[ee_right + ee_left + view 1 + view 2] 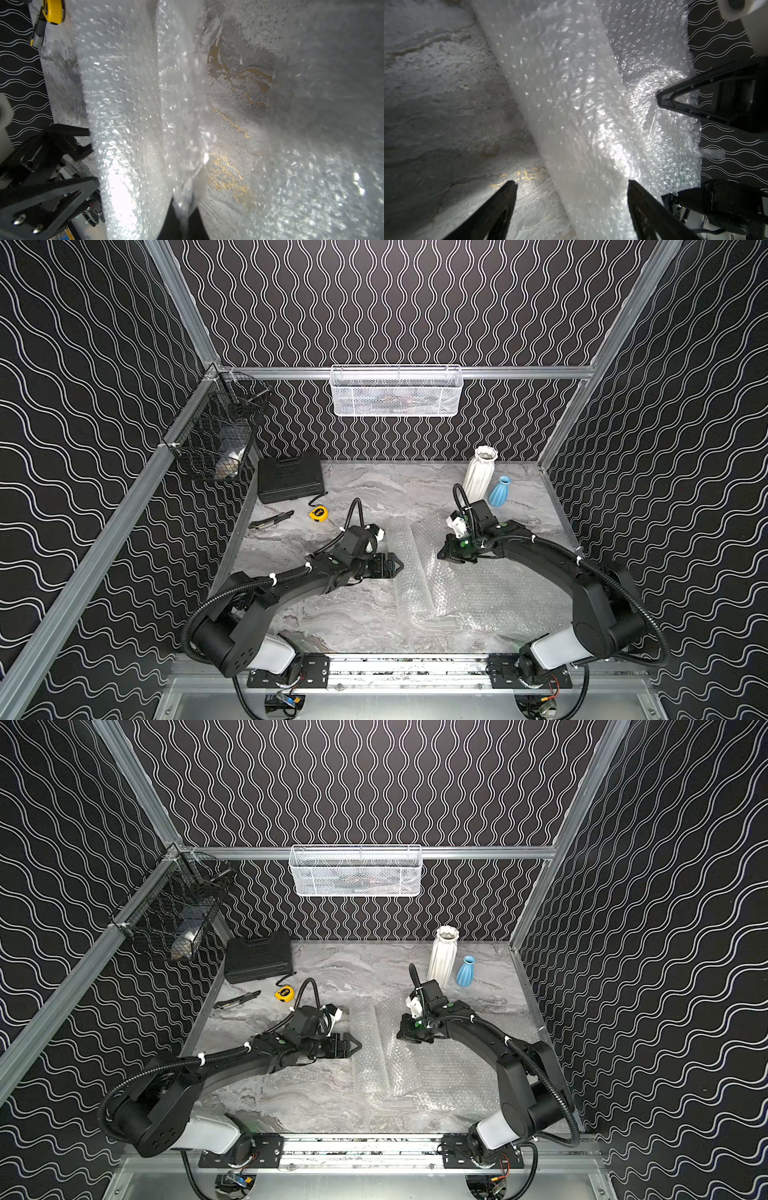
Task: Unwrap the vase from the bubble wrap
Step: Unwrap the bubble wrap at the center of the board.
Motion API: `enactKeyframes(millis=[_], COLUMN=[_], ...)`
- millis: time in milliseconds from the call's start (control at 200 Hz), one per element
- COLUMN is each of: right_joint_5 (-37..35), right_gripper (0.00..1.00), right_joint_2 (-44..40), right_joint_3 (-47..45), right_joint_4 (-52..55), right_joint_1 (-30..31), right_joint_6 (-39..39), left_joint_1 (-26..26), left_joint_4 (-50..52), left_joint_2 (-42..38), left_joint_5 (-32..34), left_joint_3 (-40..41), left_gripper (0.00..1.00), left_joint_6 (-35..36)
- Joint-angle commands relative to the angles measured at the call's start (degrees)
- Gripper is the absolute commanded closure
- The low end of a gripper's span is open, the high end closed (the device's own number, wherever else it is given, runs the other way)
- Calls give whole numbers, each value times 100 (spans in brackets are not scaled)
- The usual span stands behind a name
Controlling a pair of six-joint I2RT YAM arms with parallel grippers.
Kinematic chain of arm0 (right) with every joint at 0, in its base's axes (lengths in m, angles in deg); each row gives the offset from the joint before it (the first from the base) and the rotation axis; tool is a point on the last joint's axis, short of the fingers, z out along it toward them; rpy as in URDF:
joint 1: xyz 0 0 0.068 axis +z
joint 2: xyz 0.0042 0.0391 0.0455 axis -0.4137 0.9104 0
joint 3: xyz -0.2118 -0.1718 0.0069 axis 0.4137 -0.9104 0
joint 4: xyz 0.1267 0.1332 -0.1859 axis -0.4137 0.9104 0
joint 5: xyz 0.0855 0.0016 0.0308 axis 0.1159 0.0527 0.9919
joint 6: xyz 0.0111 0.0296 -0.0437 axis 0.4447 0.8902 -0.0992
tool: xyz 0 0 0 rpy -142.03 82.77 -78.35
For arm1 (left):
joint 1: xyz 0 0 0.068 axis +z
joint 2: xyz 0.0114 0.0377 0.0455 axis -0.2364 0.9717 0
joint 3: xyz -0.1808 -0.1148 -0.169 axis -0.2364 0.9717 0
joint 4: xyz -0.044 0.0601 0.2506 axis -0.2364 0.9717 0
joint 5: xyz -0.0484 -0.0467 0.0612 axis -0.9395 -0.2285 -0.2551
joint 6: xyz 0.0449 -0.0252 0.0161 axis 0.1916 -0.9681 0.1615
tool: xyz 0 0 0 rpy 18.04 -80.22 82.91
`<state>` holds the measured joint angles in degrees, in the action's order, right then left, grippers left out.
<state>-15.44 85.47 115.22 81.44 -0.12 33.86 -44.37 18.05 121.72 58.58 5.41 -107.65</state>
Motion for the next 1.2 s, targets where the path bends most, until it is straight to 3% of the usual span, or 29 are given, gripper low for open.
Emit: enactKeyframes(millis=[0, 555, 1191], right_joint_5=[-83, -158, -296], right_gripper=[100, 100, 100], right_joint_2=[-140, -644, -914], right_joint_3=[87, 246, 309], right_joint_4=[217, 503, 615], right_joint_1=[3, 3, 3], right_joint_6=[-43, -107, -142], left_joint_1=[11, 229, 363], left_joint_4=[-70, -946, 441], left_joint_2=[-152, 85, -267], left_joint_5=[45, -527, 431], left_joint_3=[29, 306, 13], left_gripper=[14, 12, 11], left_joint_6=[150, -350, 294])
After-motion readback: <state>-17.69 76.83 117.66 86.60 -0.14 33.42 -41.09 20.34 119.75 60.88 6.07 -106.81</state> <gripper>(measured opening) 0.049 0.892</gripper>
